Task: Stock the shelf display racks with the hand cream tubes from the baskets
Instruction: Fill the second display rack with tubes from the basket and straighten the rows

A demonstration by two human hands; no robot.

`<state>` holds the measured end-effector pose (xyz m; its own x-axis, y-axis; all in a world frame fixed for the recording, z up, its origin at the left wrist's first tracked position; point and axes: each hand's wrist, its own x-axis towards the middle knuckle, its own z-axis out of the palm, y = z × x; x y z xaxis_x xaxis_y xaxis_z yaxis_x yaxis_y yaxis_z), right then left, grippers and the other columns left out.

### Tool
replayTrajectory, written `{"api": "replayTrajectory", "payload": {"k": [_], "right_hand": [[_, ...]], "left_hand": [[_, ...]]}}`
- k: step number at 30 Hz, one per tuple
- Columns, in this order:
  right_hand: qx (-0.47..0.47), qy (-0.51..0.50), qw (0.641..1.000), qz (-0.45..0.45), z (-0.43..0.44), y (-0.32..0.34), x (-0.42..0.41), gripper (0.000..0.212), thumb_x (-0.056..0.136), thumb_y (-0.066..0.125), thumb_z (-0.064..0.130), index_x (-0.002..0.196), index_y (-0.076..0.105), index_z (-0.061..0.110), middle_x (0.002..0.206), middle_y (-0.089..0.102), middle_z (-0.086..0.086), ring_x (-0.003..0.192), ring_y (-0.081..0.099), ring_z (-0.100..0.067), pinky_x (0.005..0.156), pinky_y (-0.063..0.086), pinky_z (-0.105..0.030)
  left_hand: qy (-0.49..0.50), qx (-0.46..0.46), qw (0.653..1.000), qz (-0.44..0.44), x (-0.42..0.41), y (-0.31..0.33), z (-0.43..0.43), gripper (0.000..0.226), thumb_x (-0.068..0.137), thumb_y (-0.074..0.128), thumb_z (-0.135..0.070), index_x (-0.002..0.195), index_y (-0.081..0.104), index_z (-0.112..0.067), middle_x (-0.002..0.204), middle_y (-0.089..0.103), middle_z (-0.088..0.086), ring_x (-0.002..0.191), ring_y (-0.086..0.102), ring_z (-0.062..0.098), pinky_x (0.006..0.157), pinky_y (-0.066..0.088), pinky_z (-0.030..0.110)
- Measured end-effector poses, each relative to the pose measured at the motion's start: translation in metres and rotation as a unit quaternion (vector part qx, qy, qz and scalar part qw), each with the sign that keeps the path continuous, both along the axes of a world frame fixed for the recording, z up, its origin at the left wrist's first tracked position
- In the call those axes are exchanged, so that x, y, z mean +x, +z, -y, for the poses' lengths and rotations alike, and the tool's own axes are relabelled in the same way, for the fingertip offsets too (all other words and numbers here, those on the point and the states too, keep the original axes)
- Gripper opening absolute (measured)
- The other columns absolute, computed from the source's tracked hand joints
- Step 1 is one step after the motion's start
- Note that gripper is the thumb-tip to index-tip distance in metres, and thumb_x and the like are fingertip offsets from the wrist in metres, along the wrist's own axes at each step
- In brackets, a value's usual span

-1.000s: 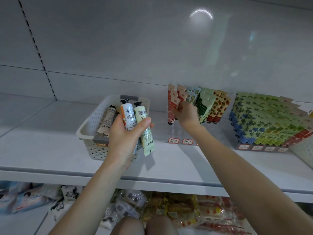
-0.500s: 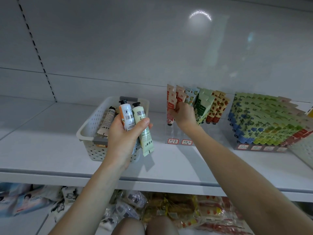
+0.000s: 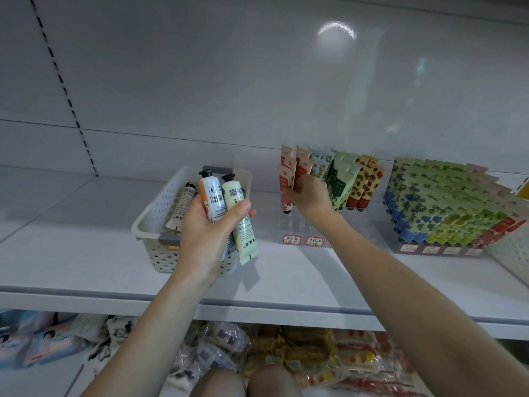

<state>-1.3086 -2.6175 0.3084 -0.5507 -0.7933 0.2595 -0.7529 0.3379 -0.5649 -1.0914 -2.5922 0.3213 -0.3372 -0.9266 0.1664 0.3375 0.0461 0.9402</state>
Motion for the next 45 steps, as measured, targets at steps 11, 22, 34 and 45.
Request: {"api": "replayTrajectory", "payload": {"k": [11,22,34,45], "right_hand": [[0.016,0.008,1.0,0.009,-0.001,-0.0003,0.0026,0.026,0.091,0.054,0.027,0.089,0.064,0.002,0.078,0.062,-0.009,0.067,0.054,-0.021,0.046,0.034,-0.023],[-0.031,0.0,0.999,0.021,0.0001,-0.006,0.0001,0.018,0.094,0.05,0.02,0.083,0.054,0.005,0.083,0.064,-0.012,0.068,0.055,-0.022,0.053,0.043,-0.026],[-0.009,-0.004,1.0,0.018,0.0031,-0.0062,-0.0004,0.022,0.093,0.049,0.022,0.084,0.057,0.003,0.077,0.063,-0.012,0.063,0.057,-0.024,0.052,0.044,-0.028],[0.001,0.001,1.0,0.018,0.0011,-0.0049,0.0005,0.028,0.092,0.05,0.026,0.091,0.062,0.001,0.078,0.063,-0.009,0.062,0.056,-0.021,0.045,0.038,-0.023]], "left_hand": [[0.011,-0.002,1.0,0.009,0.003,0.0039,-0.0028,0.031,0.081,0.068,-0.01,0.111,0.058,-0.008,0.091,0.07,-0.001,0.079,0.071,0.012,0.058,0.055,0.019],[0.013,-0.009,1.0,0.022,0.0038,0.0014,-0.0014,0.021,0.081,0.068,-0.011,0.1,0.059,-0.014,0.085,0.071,-0.004,0.082,0.071,0.015,0.069,0.055,0.029],[0.018,-0.004,0.999,0.031,0.0055,0.0041,-0.004,0.026,0.08,0.069,-0.013,0.105,0.059,-0.014,0.09,0.071,-0.003,0.081,0.071,0.013,0.074,0.055,0.032],[0.023,-0.006,0.999,0.04,0.0053,0.0046,-0.0043,0.022,0.081,0.069,-0.014,0.101,0.06,-0.017,0.091,0.071,-0.003,0.083,0.071,0.014,0.076,0.054,0.034]]}}
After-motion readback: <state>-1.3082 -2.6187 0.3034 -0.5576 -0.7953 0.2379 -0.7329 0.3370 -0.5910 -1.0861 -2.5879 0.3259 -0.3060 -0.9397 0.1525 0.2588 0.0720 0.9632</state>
